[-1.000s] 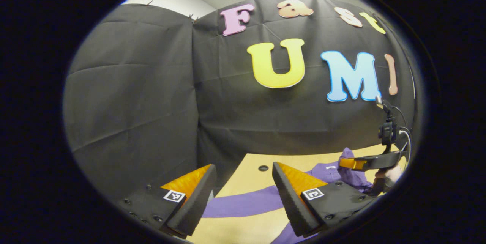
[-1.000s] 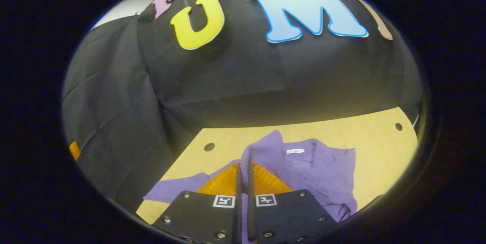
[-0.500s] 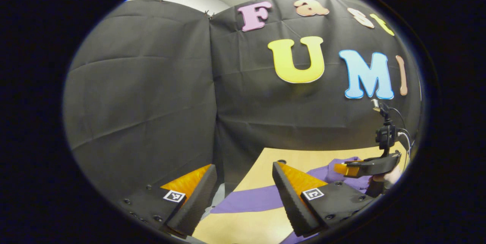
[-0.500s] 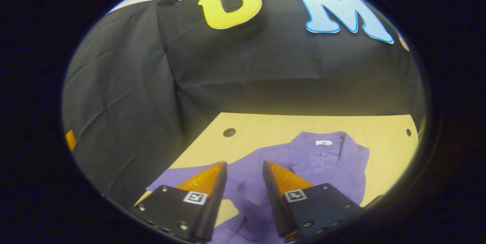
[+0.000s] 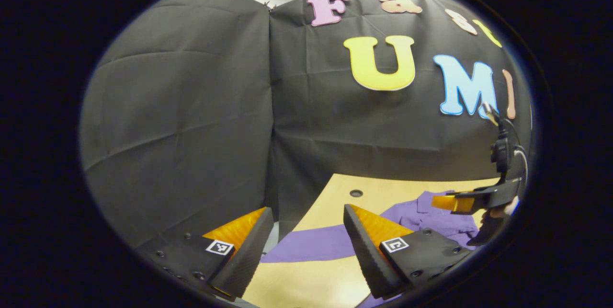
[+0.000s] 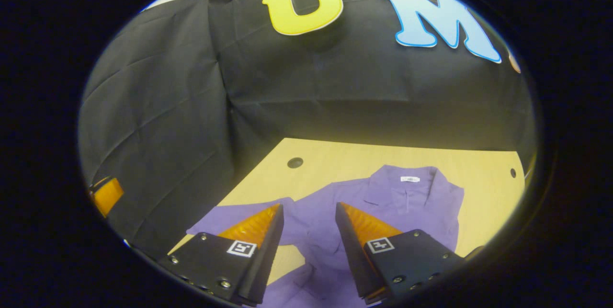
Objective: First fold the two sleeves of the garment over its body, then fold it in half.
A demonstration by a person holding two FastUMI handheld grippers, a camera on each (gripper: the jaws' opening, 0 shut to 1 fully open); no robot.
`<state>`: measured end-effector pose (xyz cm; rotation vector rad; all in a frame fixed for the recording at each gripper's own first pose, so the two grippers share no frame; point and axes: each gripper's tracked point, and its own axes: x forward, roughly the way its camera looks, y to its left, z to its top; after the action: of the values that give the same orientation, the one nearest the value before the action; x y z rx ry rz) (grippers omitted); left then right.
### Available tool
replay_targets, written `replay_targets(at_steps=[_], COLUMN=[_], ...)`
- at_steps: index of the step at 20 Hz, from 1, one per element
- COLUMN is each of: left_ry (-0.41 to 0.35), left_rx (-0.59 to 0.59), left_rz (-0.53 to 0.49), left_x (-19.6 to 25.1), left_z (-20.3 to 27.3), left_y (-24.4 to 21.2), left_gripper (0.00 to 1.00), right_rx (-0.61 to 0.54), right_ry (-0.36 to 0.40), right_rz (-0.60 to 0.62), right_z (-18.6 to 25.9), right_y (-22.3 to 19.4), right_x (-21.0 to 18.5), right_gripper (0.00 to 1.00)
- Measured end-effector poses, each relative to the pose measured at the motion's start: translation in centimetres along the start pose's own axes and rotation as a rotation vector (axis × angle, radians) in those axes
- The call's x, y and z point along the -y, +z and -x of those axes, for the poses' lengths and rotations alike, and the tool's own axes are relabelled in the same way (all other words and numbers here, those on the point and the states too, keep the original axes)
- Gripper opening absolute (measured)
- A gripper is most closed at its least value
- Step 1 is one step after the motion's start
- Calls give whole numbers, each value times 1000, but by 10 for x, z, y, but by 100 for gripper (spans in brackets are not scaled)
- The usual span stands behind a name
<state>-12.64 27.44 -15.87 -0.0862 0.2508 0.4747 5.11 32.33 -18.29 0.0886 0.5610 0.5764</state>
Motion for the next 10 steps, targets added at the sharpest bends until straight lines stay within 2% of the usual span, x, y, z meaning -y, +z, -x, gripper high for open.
replay_targets(at_steps=[6, 10], left_ry=[15, 28], left_rx=[-103, -186], left_rz=[10, 25], left_x=[-22, -38], left_z=[-46, -74], left_y=[-58, -102], left_gripper=[96, 98], right_rx=[-9, -13], right_ry=[-25, -68], right_rz=[-3, -29], right_z=[26, 47], right_y=[-12, -23], right_x=[8, 25], right_gripper=[69, 69])
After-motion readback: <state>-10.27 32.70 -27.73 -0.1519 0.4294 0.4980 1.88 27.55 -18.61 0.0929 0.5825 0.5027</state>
